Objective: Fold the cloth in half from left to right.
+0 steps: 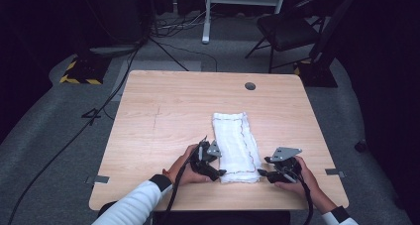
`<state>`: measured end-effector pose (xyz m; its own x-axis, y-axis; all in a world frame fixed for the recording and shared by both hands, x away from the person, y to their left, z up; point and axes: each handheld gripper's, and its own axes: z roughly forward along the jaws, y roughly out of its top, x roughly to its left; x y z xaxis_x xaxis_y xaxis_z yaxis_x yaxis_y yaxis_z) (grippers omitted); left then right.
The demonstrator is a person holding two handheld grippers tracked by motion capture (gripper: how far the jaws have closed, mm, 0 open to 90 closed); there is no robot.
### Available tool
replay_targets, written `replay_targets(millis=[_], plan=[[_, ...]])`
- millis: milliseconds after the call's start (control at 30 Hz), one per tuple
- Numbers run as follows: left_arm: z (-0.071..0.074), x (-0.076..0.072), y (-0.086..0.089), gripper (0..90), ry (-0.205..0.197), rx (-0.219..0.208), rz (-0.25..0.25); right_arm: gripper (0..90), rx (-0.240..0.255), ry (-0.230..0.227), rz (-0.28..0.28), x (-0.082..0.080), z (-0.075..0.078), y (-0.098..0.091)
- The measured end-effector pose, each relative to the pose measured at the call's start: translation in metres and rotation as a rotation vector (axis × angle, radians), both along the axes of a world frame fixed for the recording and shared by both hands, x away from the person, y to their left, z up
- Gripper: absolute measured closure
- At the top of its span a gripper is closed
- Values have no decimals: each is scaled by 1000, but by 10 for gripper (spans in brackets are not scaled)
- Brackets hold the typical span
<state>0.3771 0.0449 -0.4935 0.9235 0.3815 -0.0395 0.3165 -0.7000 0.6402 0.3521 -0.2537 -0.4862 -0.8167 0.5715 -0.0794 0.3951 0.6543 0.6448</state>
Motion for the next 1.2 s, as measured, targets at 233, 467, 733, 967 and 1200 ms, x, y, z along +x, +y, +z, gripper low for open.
replay_targets(millis=[233,467,733,967,1200], plan=[[-1,-9,15,245,2,-8,24,419,5,13,24,-6,0,9],[10,-8,27,232,-24,-35,44,398,44,4,-1,1,8,1],[27,26,30,225,-54,-80,121,408,69,-59,-67,37,25,-6],[31,69,17,220,-65,-67,203,417,77,-73,-112,81,31,7],[20,113,7,221,-58,-81,316,429,110,-47,-151,133,24,32]])
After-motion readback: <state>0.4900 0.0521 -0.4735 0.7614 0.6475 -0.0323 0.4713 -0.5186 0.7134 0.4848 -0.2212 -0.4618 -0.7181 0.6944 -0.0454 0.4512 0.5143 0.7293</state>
